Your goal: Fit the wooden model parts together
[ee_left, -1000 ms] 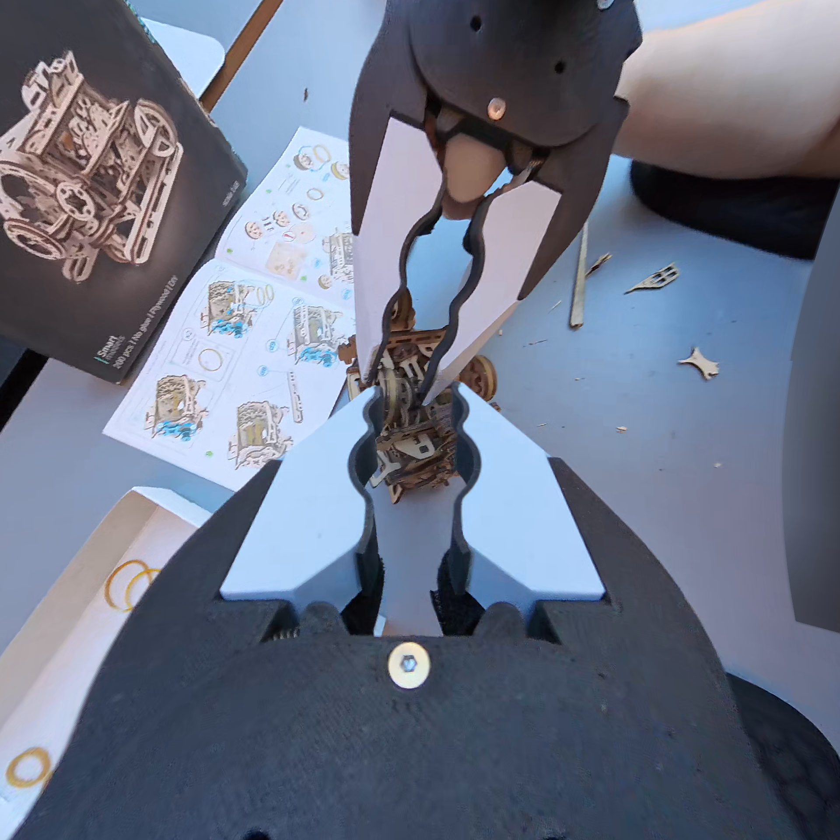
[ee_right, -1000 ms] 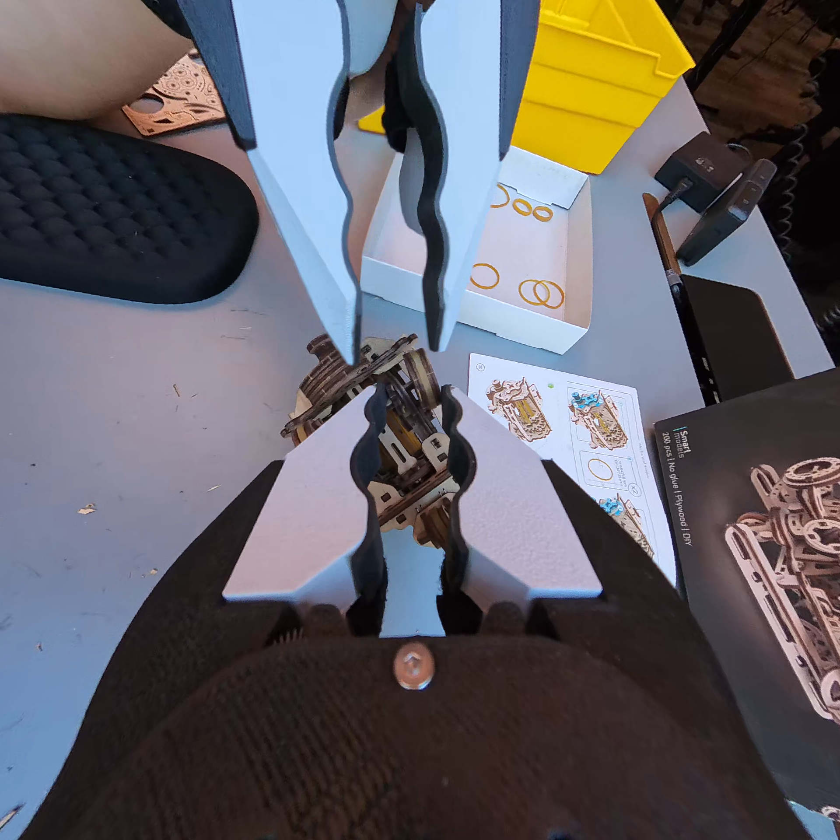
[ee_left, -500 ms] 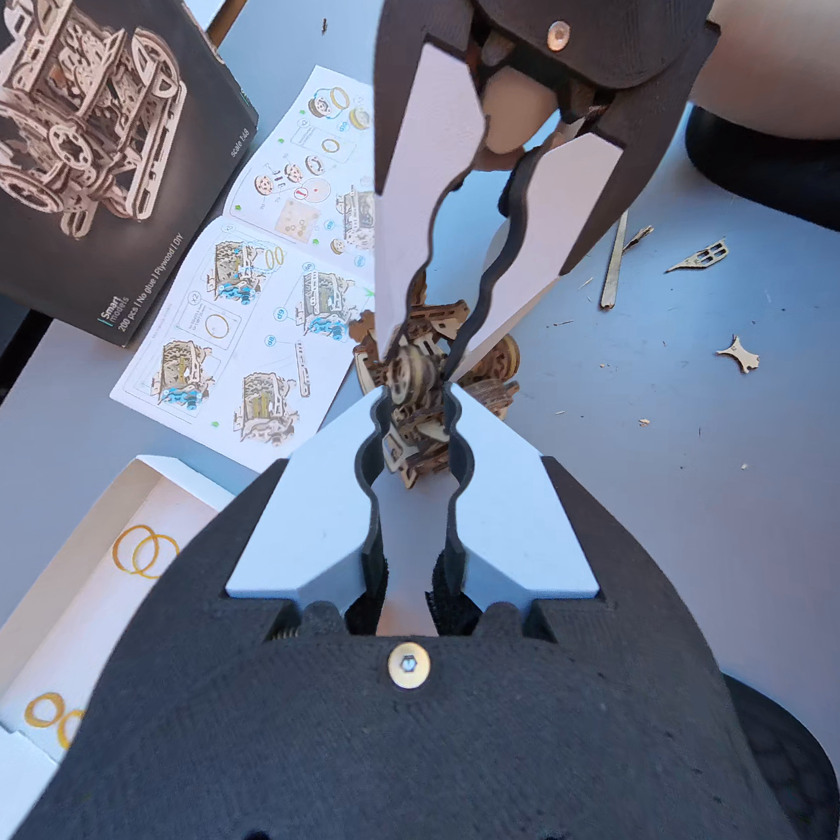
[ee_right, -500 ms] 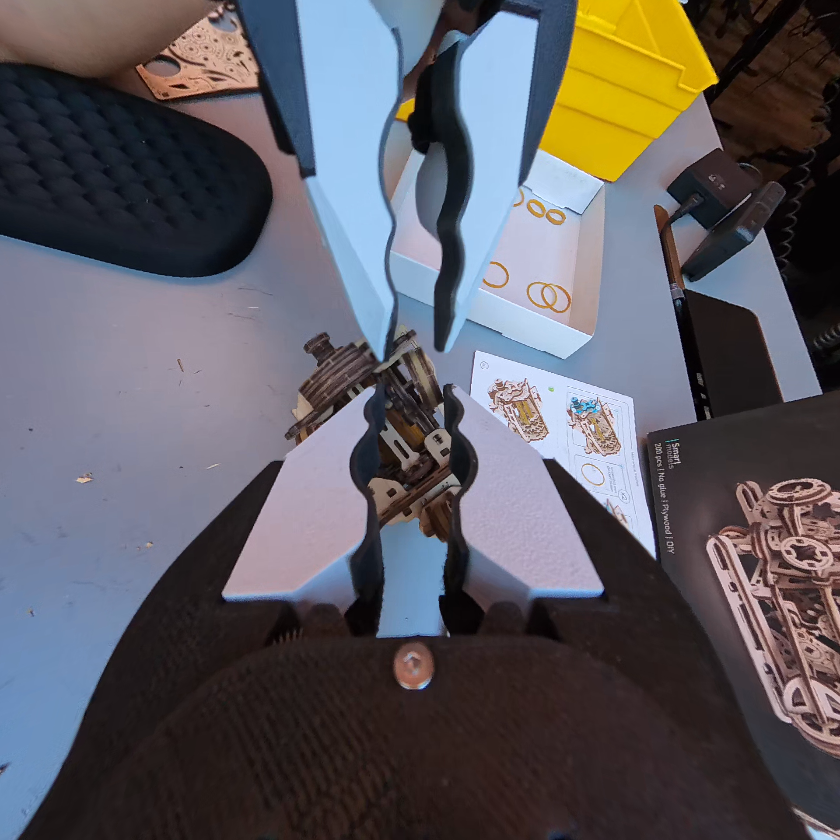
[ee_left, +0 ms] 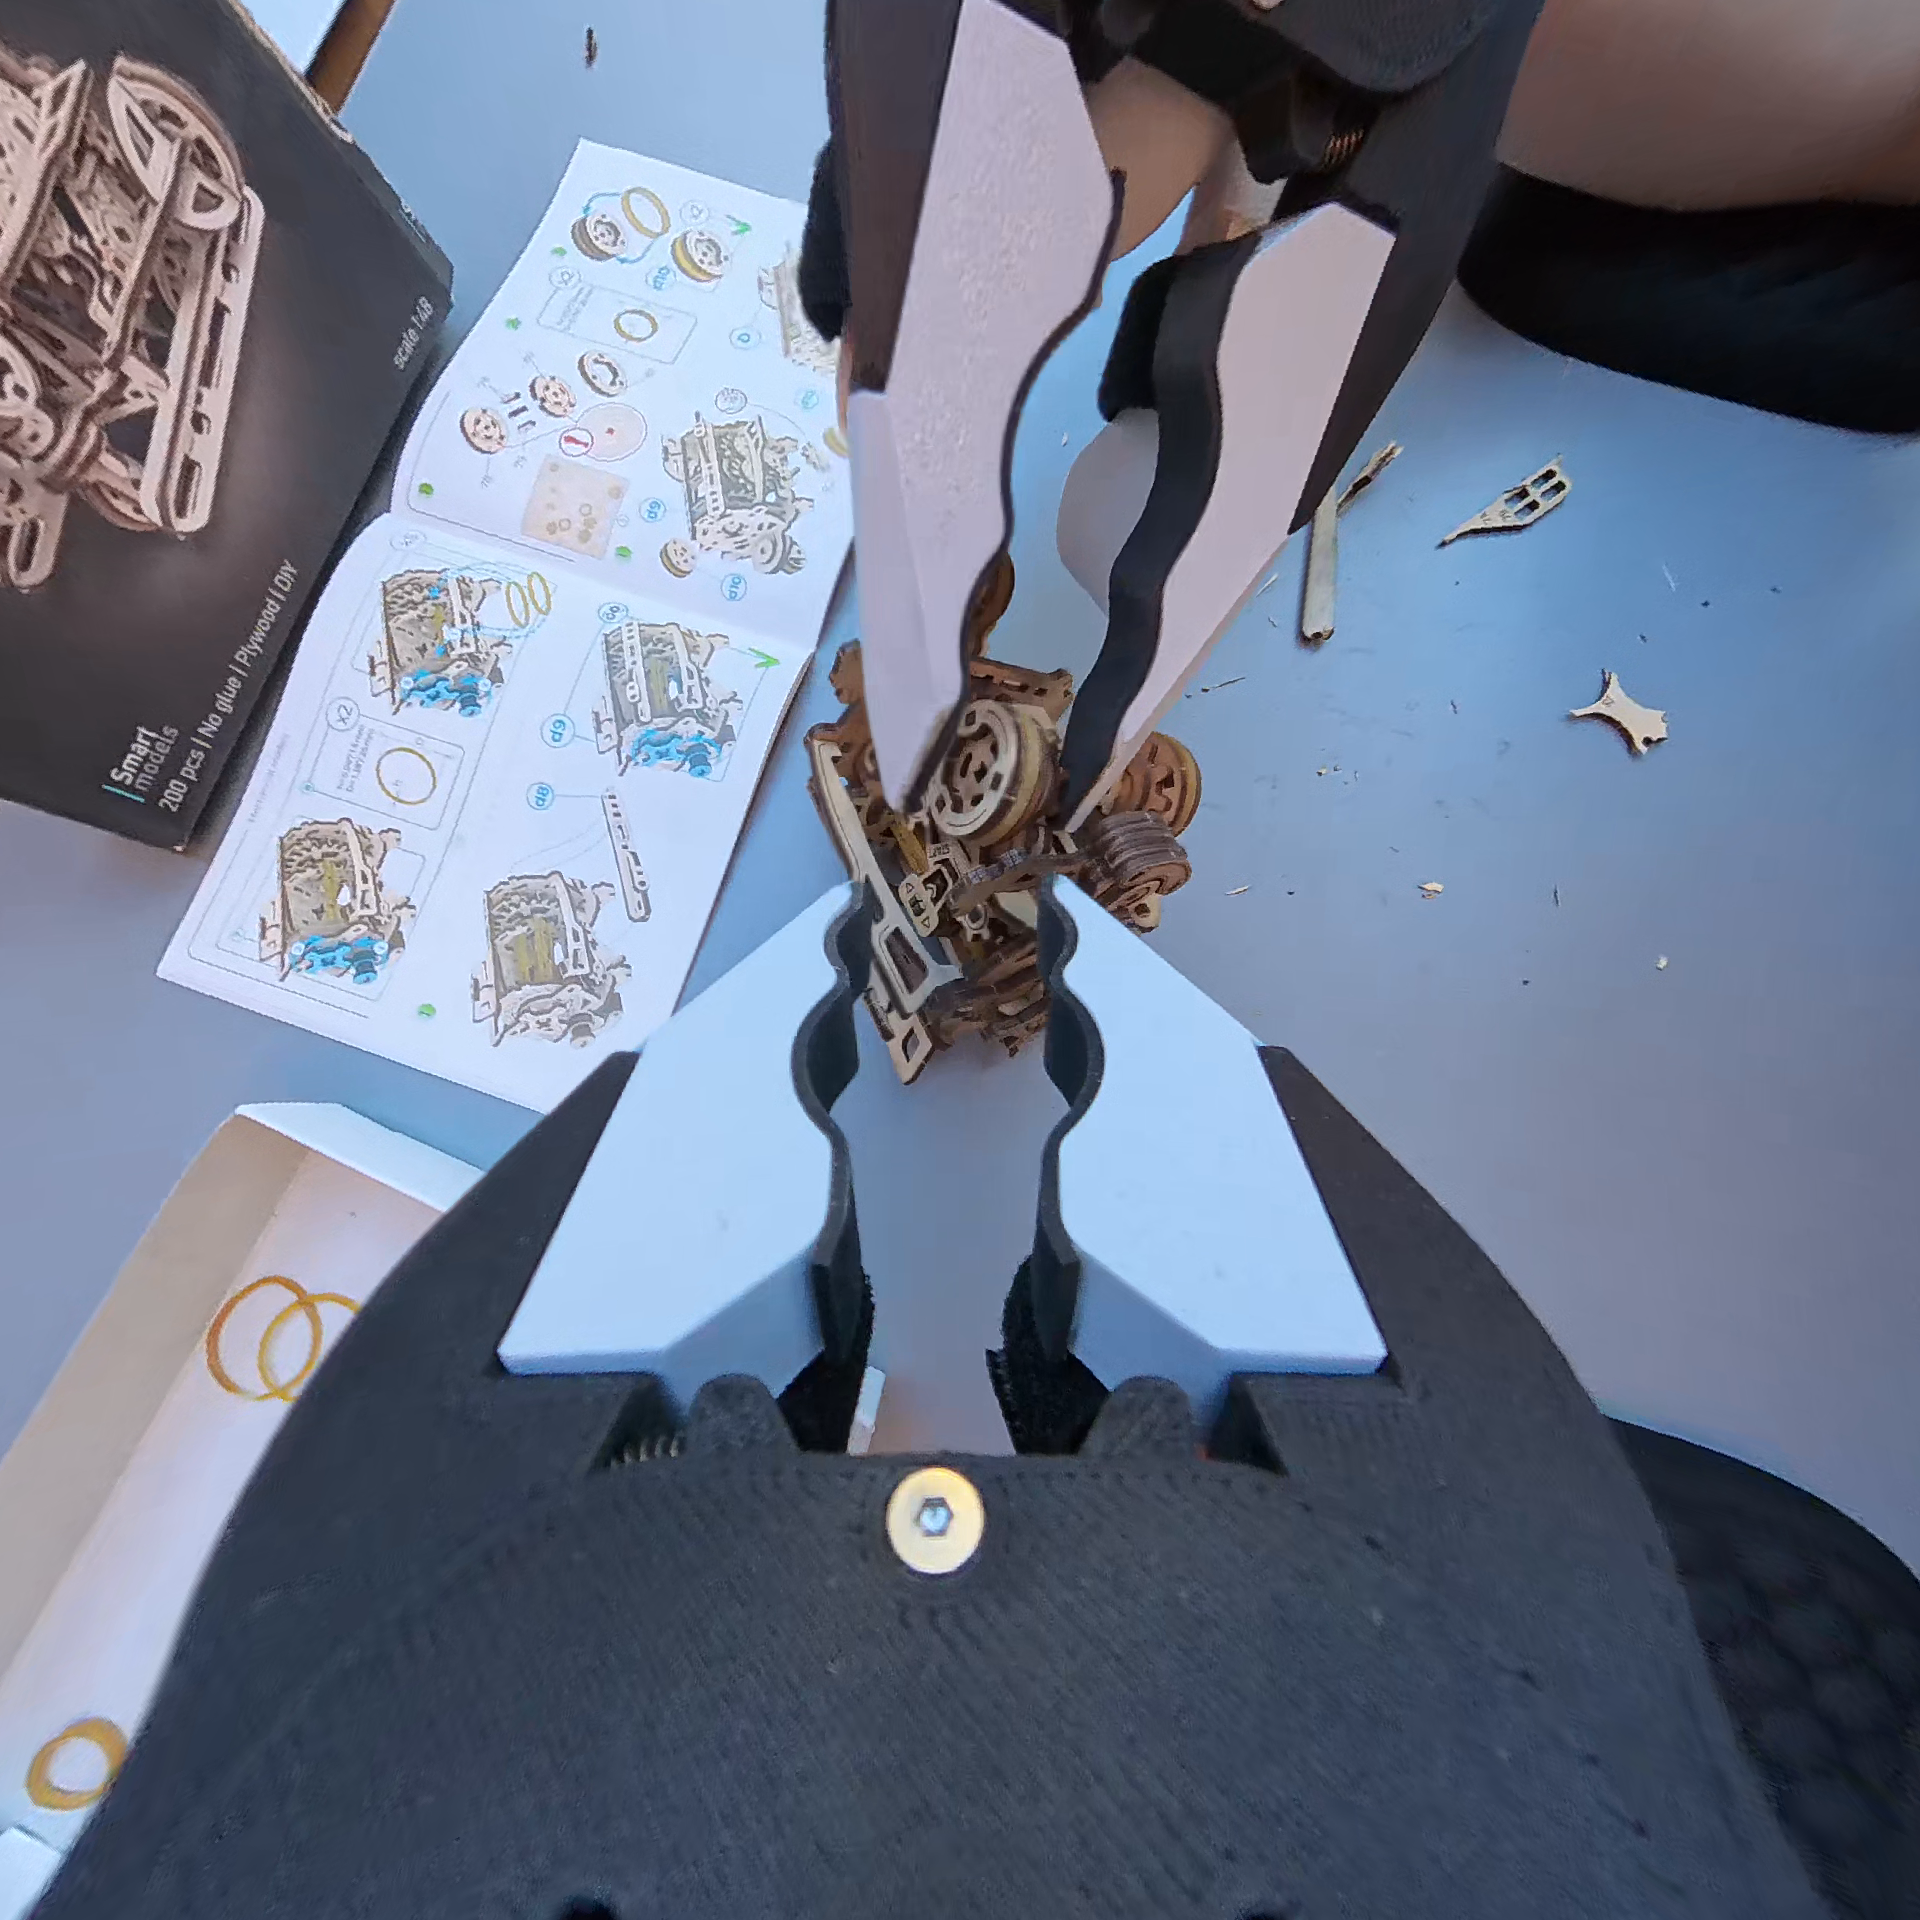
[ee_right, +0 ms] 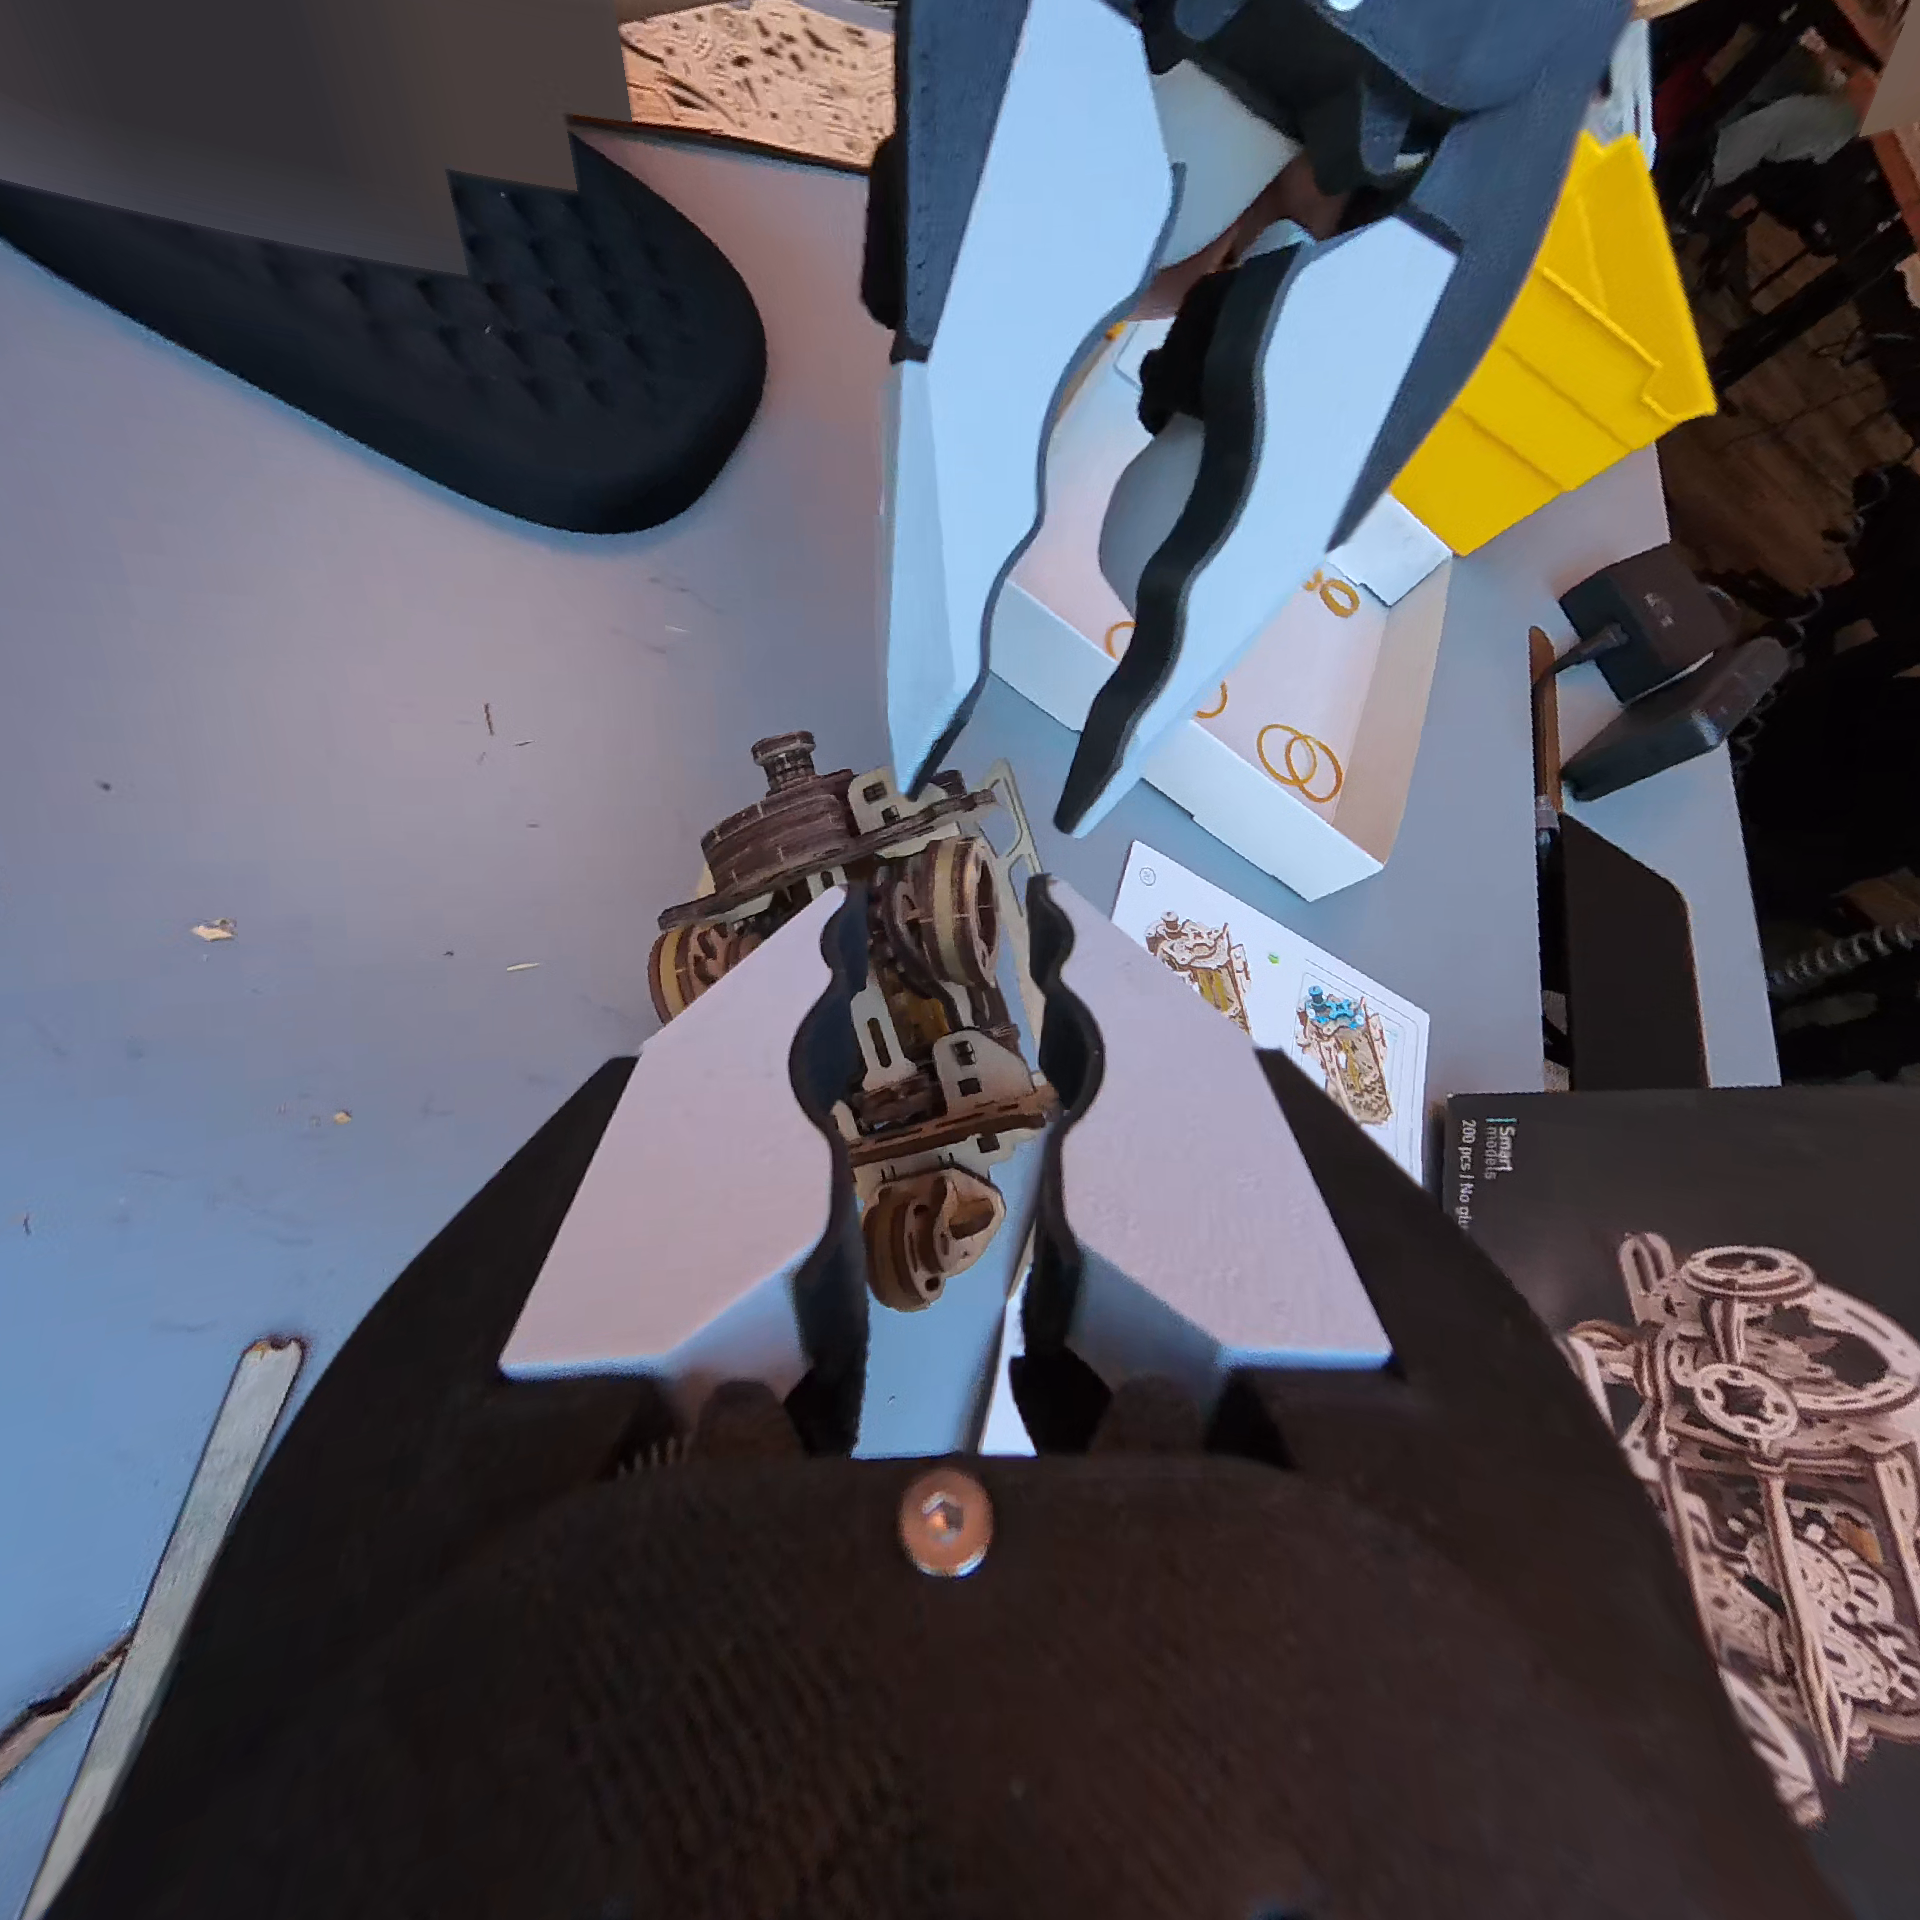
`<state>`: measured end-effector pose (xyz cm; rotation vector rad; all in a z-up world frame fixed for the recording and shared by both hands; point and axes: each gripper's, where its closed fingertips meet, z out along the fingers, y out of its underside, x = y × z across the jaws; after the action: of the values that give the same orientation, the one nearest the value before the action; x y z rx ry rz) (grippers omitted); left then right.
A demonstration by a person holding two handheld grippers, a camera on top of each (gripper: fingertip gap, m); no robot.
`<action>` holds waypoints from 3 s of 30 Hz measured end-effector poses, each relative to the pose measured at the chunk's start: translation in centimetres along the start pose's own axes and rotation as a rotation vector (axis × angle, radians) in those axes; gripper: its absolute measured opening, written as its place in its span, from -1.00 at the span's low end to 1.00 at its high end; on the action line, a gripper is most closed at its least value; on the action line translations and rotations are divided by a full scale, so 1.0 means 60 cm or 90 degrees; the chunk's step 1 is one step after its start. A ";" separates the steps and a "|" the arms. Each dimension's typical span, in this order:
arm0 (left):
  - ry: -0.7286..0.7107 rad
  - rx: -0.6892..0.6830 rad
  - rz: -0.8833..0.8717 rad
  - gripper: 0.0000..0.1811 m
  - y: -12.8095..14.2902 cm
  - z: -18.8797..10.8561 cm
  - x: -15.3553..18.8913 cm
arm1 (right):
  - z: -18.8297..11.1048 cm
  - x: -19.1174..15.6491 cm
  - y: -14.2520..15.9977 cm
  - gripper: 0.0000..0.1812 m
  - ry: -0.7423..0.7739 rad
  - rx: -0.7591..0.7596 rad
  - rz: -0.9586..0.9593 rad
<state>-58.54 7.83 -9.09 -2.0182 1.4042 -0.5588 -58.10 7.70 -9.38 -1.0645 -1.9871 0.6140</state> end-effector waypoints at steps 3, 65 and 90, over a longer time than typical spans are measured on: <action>-0.014 0.001 0.024 -0.66 -0.003 -0.002 0.002 | 0.002 -0.002 -0.001 -0.75 0.011 0.001 -0.025; -0.194 0.140 -0.067 -0.27 0.037 0.044 -0.033 | 0.038 0.032 0.018 -0.21 -0.202 -0.076 0.031; -0.203 0.134 -0.032 -0.27 0.032 0.050 -0.026 | 0.035 0.020 0.035 -0.21 -0.181 -0.137 0.005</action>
<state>-58.45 9.54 -12.62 -1.8798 1.0631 -0.3683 -59.25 9.71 -11.56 -1.1643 -2.3388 0.5917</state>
